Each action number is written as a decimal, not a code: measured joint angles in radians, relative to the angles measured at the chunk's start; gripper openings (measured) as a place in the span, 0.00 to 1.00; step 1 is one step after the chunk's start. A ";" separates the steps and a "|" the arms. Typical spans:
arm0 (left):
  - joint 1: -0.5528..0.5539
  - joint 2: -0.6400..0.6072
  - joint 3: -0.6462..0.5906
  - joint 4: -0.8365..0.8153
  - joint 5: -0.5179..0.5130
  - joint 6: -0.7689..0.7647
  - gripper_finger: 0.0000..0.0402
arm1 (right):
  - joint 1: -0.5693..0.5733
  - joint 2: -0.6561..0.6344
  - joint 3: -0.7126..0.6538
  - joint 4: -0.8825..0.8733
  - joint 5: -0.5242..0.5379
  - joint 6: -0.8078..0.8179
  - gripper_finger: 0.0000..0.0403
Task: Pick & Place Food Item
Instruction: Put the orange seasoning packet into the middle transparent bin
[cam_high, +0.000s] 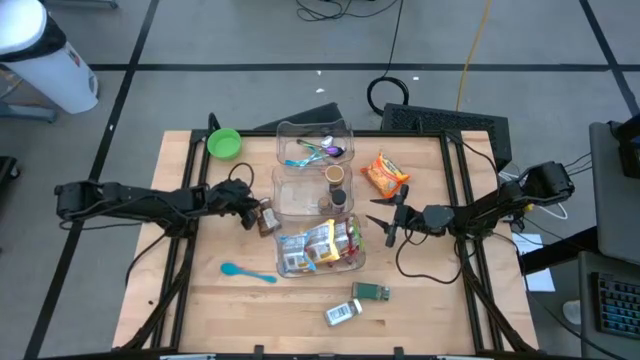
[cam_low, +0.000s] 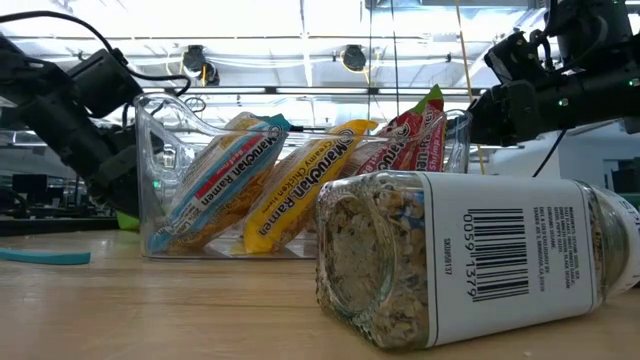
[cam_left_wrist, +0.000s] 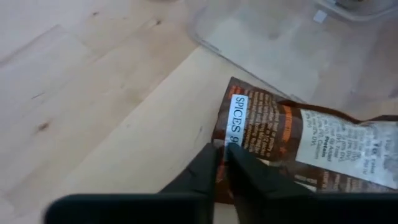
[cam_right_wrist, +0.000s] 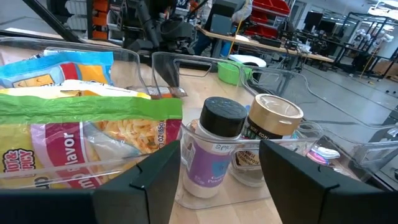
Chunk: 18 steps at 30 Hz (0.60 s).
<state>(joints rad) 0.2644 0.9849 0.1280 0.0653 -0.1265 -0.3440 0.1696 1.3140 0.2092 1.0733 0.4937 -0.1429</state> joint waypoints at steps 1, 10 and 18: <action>0.000 0.002 0.000 0.011 -0.004 0.004 0.07 | 0.000 0.000 0.000 0.000 0.000 0.000 0.53; 0.000 0.004 -0.001 0.050 -0.003 0.048 0.01 | 0.000 0.000 0.000 0.000 0.000 0.011 0.53; 0.001 0.002 -0.001 0.045 0.016 0.054 0.01 | 0.000 0.000 0.000 -0.001 0.000 0.023 0.53</action>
<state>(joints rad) 0.2653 0.9874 0.1268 0.1101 -0.1108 -0.2897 0.1696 1.3140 0.2092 1.0725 0.4934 -0.1196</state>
